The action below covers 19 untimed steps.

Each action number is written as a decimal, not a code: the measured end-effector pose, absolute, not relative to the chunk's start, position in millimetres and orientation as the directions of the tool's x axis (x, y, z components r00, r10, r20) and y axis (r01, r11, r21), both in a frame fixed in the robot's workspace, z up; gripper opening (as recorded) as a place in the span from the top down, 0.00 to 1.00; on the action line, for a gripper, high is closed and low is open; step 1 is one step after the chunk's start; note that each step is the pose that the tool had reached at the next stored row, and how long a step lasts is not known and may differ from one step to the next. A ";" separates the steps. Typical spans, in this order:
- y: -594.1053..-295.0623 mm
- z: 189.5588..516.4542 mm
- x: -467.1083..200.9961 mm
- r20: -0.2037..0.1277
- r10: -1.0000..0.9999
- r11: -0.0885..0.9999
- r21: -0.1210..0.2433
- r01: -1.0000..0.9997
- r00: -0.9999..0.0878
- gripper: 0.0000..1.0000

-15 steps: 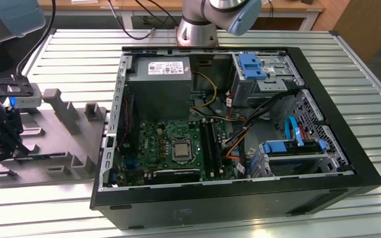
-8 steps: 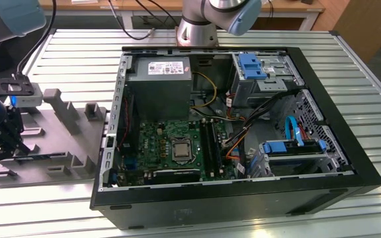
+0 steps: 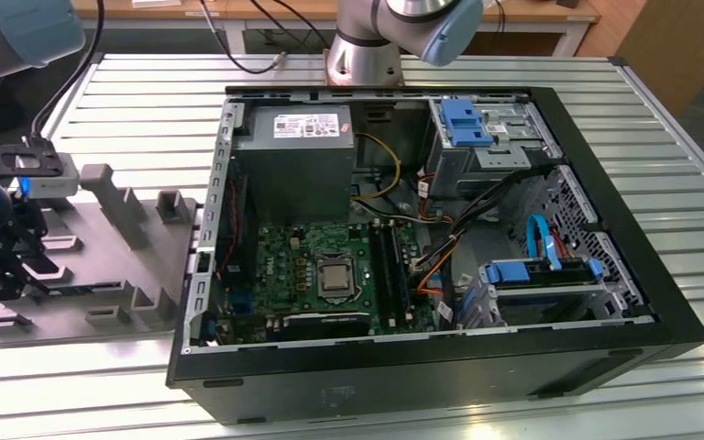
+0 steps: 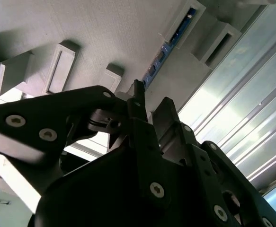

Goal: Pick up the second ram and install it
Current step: 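Pick up the second ram and move it above second insertion slot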

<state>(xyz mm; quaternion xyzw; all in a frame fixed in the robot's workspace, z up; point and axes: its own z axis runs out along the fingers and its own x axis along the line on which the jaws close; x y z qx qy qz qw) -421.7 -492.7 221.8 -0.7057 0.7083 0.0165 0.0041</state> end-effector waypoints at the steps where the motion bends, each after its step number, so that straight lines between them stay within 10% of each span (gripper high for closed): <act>1: -492.6 221.8 -421.8 -0.029 -1.000 0.003 0.018 -1.000 -0.004 0.71; 19: -492.6 204.1 -426.8 -0.030 -1.000 0.001 -0.012 -1.000 -0.001 0.64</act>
